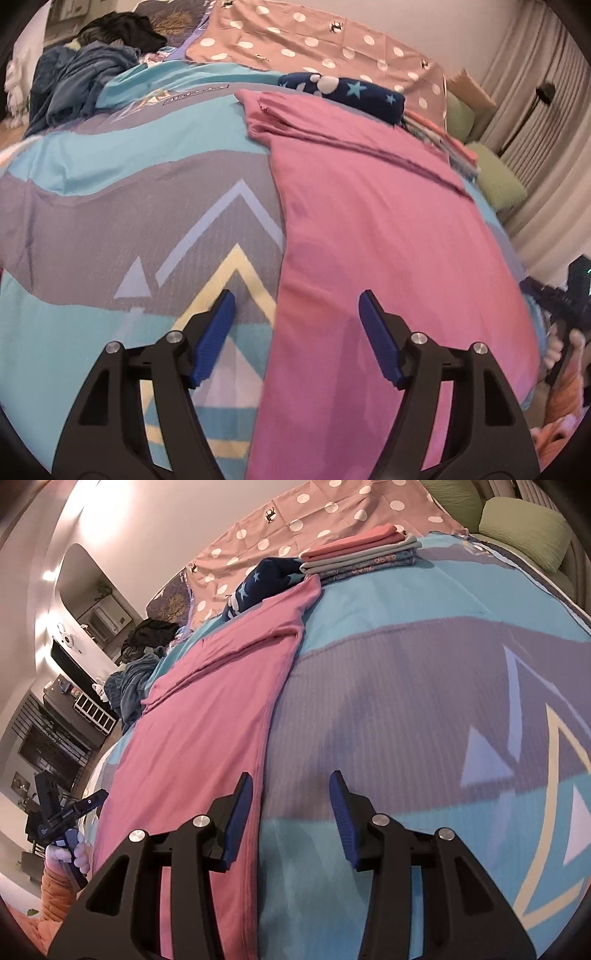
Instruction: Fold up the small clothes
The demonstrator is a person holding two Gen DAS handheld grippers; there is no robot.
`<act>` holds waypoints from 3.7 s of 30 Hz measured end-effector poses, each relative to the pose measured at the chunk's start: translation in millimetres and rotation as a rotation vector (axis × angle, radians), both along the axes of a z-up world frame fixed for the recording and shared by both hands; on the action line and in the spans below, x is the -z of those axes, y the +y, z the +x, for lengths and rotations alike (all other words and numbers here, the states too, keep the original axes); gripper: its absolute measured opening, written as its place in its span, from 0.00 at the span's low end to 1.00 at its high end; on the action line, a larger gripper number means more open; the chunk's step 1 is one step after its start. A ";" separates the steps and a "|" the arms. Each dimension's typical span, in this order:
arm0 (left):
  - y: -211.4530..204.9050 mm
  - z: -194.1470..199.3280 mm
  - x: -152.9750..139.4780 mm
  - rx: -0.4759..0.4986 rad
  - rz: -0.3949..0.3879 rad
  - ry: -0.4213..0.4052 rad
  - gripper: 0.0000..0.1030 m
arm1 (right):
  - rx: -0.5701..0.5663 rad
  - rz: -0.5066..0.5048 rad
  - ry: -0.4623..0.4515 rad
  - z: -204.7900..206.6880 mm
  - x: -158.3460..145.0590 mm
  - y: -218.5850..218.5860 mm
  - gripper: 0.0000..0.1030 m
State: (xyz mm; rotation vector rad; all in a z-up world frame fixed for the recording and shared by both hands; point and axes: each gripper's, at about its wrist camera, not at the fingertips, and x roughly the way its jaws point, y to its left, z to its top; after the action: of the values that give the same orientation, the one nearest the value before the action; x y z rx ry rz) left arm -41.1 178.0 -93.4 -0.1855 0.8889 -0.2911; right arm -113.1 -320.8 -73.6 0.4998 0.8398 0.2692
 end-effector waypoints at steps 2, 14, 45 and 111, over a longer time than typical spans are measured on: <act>-3.5 -2.8 -0.4 0.007 0.016 -0.001 0.69 | -0.006 0.015 -0.006 -10.2 0.0 1.9 0.43; 3.0 -63.2 2.2 0.050 -0.008 -0.020 0.68 | -0.059 0.128 0.019 -102.2 7.3 3.4 0.43; 57.4 -111.9 -34.1 0.061 -0.573 -0.105 0.05 | -0.191 0.544 -0.175 -110.7 -50.9 -0.6 0.03; -22.9 131.1 -9.0 0.038 -0.350 0.143 0.12 | 0.001 0.270 -0.201 71.4 -67.3 -10.8 0.06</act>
State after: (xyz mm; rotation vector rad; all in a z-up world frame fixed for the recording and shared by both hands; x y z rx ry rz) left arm 90.0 155.2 -84.4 -0.5187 0.9798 -0.4729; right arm -41.7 -331.6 -6.3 0.7125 0.6094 0.4284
